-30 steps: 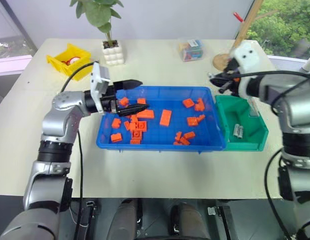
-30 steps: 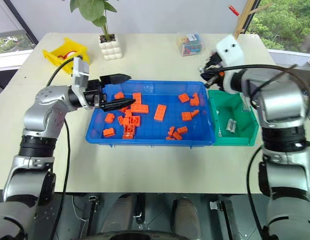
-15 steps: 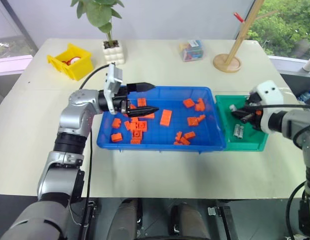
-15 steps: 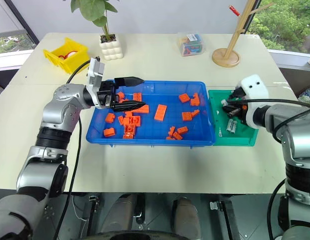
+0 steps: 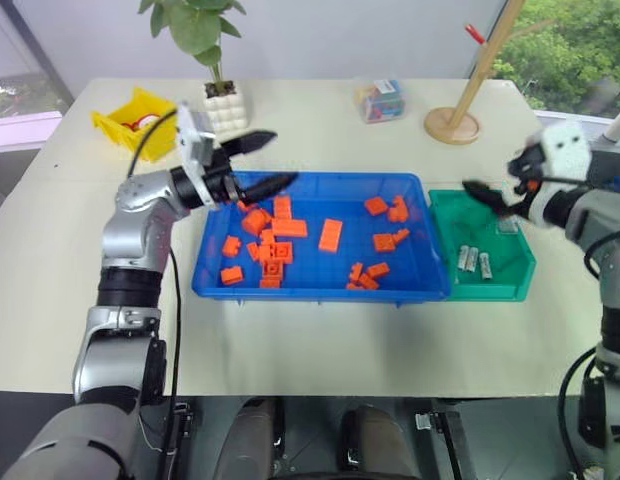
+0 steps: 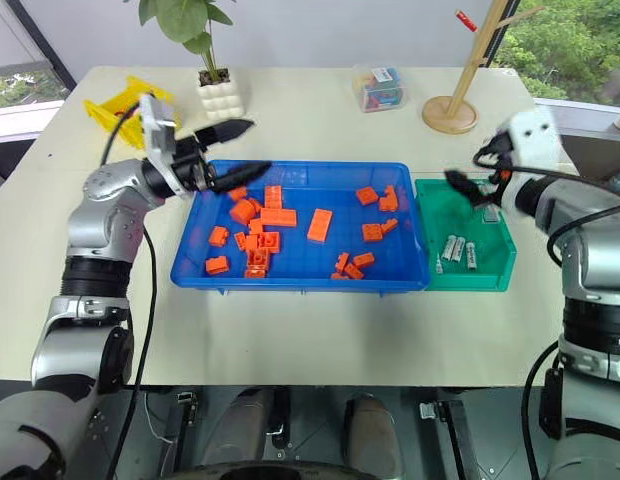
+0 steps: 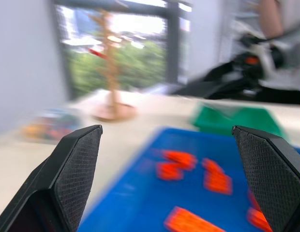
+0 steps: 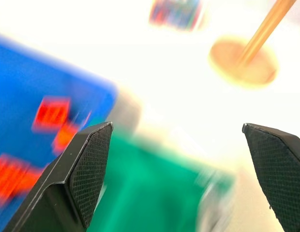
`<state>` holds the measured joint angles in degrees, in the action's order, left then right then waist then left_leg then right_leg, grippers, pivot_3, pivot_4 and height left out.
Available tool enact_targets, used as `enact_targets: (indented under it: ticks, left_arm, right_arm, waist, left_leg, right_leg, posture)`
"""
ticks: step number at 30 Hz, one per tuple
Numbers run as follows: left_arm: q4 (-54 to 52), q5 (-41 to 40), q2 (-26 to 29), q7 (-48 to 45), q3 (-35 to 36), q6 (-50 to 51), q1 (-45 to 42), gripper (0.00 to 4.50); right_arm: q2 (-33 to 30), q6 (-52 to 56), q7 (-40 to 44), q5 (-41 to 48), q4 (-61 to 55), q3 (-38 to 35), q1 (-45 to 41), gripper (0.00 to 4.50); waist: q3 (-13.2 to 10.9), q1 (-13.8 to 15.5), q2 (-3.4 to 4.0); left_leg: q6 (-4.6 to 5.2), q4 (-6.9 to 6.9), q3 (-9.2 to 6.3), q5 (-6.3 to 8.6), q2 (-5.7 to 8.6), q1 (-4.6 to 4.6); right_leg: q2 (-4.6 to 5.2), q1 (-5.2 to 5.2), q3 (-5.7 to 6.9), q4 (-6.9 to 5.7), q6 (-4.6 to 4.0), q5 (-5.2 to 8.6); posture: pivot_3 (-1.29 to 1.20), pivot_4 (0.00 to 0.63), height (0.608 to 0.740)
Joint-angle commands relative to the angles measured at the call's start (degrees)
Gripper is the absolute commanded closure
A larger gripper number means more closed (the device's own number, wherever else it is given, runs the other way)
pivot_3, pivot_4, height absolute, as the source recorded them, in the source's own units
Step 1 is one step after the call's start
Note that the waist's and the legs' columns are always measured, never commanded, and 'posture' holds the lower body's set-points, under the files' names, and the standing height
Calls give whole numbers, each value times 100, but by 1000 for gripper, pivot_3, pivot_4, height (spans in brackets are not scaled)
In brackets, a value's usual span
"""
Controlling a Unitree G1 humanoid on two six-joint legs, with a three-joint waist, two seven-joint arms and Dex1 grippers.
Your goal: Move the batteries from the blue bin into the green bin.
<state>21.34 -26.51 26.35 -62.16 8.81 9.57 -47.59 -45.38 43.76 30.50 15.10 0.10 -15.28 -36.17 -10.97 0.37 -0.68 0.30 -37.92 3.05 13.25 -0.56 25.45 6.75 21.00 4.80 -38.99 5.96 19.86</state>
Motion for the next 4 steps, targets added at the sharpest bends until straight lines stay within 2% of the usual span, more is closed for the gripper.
enact_targets:
  ticks: [1,4]
  left_arm:
    - [-252,-154,379,488,625,-78,-71,0]
    - [-504,-179,775,812,1004,54,284,0]
  right_arm:
    - [-53,-1145,-328,-264,706,-368,-205,95]
    - [-134,-2159,-525,-492,1796,-456,-277,95]
  waist:
    - [0,9,0]
    - [0,1,-1]
  left_leg:
    - [0,0,-1,0,0,0]
    - [0,-1,1,0,1,-1]
  right_leg:
    - [0,-1,0,0,0,0]
    - [2,-3,1,1,0,0]
  posture:
    - [0,150,739]
    - [0,150,739]
